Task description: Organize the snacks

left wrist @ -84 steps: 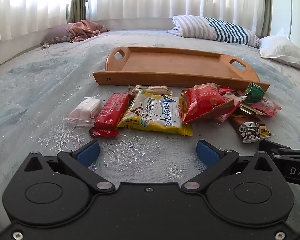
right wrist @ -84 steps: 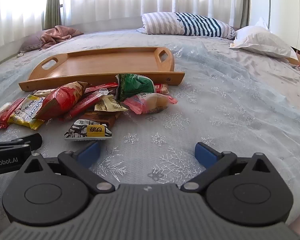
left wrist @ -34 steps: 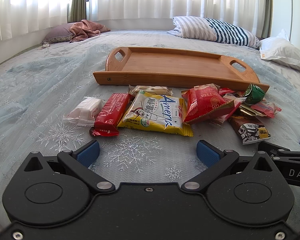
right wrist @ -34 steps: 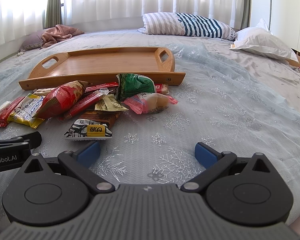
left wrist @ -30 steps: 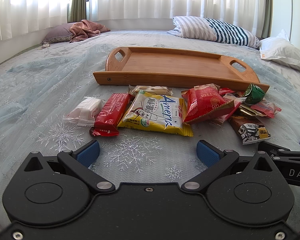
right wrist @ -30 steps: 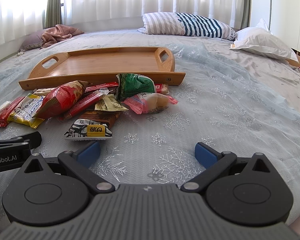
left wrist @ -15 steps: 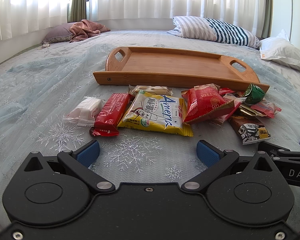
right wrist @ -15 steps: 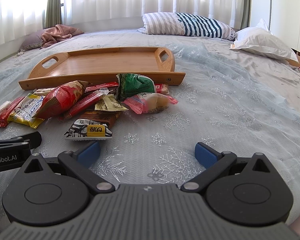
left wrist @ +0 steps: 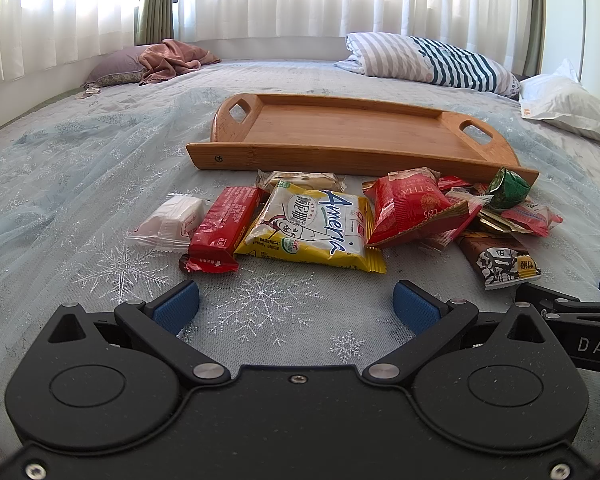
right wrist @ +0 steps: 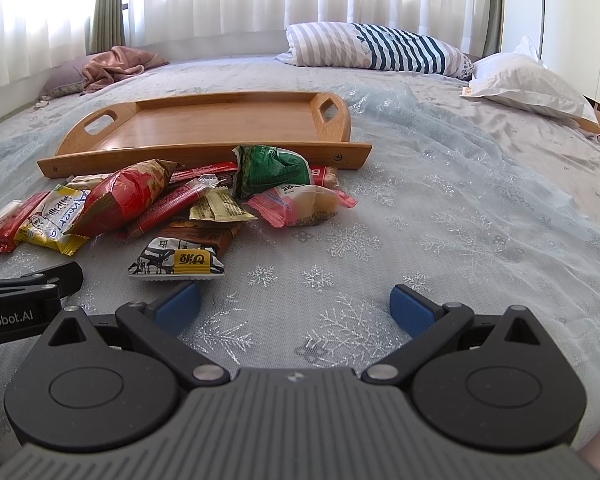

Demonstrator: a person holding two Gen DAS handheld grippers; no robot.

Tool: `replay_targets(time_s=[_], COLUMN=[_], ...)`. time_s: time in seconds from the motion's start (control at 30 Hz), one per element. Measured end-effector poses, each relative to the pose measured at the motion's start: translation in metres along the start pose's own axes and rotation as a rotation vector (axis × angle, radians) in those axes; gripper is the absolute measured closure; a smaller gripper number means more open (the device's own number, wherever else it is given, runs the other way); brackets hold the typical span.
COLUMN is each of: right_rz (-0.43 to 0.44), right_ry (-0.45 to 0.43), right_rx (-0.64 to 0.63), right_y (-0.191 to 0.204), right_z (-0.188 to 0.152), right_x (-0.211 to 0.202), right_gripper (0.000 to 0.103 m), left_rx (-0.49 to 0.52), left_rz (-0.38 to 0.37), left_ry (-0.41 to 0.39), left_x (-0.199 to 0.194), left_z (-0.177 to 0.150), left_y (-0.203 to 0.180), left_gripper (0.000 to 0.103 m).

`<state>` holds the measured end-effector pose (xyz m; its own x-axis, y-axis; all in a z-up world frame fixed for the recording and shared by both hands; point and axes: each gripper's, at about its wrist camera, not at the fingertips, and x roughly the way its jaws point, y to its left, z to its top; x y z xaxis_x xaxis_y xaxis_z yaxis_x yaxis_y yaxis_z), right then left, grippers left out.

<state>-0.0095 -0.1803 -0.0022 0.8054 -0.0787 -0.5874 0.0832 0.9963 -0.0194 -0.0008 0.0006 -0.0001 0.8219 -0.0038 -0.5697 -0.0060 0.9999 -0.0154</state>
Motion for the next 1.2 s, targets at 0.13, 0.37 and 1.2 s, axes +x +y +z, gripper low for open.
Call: replay_targets(time_s=[0.13, 0.37, 1.2], right_rz=[0.002, 0.008, 0.236], right_ry=[0.010, 0.037, 0.017], right_rx=[0.001, 0.002, -0.005], right_y=[0.000, -0.002, 0.026], right_z=[0.001, 0.006, 0.024], right_x=[0.000, 0.001, 0.001], right_gripper=[0.000, 0.000, 0.021], left_rx=[0.000, -0.001, -0.105], left_rz=[0.000, -0.007, -0.026], left_ry=[0.000, 0.011, 0.032], left_x=[0.000, 0.000, -0.026], left_z=[0.000, 0.002, 0.029], left_y=[0.000, 0.000, 0.046], left_gripper=[0.000, 0.000, 0.000])
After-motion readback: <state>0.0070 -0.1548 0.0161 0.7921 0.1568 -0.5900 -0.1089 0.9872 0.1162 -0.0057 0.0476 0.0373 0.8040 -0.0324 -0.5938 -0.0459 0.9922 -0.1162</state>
